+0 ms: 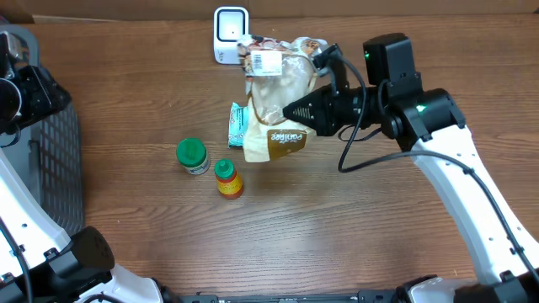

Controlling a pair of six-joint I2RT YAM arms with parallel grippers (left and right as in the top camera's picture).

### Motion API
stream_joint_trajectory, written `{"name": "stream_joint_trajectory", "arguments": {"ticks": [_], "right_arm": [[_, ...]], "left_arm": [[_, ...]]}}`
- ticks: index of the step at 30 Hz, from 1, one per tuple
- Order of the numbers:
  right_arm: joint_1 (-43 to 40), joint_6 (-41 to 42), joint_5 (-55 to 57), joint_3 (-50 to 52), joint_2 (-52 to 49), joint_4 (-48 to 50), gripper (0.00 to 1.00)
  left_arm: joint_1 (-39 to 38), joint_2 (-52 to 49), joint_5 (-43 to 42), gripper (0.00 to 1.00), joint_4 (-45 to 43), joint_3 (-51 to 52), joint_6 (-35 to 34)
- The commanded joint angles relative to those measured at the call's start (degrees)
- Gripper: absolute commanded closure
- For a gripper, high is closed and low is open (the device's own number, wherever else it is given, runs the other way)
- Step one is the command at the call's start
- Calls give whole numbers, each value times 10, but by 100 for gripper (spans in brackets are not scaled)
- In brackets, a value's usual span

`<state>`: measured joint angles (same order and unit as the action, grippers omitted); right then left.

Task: Scan the item barcode
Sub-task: 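Lift the mushroom bag with the right gripper toward the barcode scanner, then hold the mushroom bag's label in front of the scanner with the right gripper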

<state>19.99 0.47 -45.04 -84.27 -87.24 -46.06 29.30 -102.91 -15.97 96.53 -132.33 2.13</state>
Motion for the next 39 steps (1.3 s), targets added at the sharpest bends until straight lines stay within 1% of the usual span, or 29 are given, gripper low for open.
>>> {"name": "stream_joint_trajectory", "arguments": {"ticks": [1,3,5,7,10,12,14,16,17,18,19,21,23,25,26,27,31,37,39], "right_arm": [[30,19,138,-15,11,-6,96],[57,23,256,-31,9,-13,96],[85,23,349,-69,2,-19,96],[108,19,429,-120,-13,-28,96],[142,-19,554,-227,-61,-48,96],[158,-54,630,-293,-104,-53,96],[170,-96,710,-335,-148,-33,96],[178,-168,786,-342,-186,32,96],[182,-221,831,-342,-214,90,96],[183,-246,848,-342,-229,119,96],[183,-291,867,-342,-250,159,96],[183,-377,880,-342,-289,209,96],[183,-471,882,-342,-327,232,96],[182,-521,885,-342,-359,257,96],[181,-533,889,-342,-375,274,96],[180,-535,900,-342,-403,316,96],[177,-538,902,-342,-460,399,96],[170,-594,901,-342,-534,471,96],[166,-597,900,-342,-555,495,96]], "left_arm": [[-1,-6,-1,1,0,3,11],[-1,-6,-1,1,1,3,11],[-1,-6,1,0,1,3,11],[-1,-6,1,0,1,3,11],[-1,-6,1,1,1,3,11],[-1,-6,1,1,1,3,11],[-1,-6,1,1,1,3,11],[-1,-6,1,1,1,3,11],[-1,-6,1,0,1,3,11],[-1,-6,1,0,1,3,11],[-1,-6,1,1,1,3,11],[-1,-6,1,0,1,3,11],[-1,-6,1,0,1,3,11],[-1,-6,1,1,1,3,11],[-1,-6,1,0,1,3,11],[-1,-6,1,0,1,3,11],[-1,-6,1,0,1,3,11],[-1,-6,1,0,1,3,11],[-1,-6,1,1,1,3,11]]}}
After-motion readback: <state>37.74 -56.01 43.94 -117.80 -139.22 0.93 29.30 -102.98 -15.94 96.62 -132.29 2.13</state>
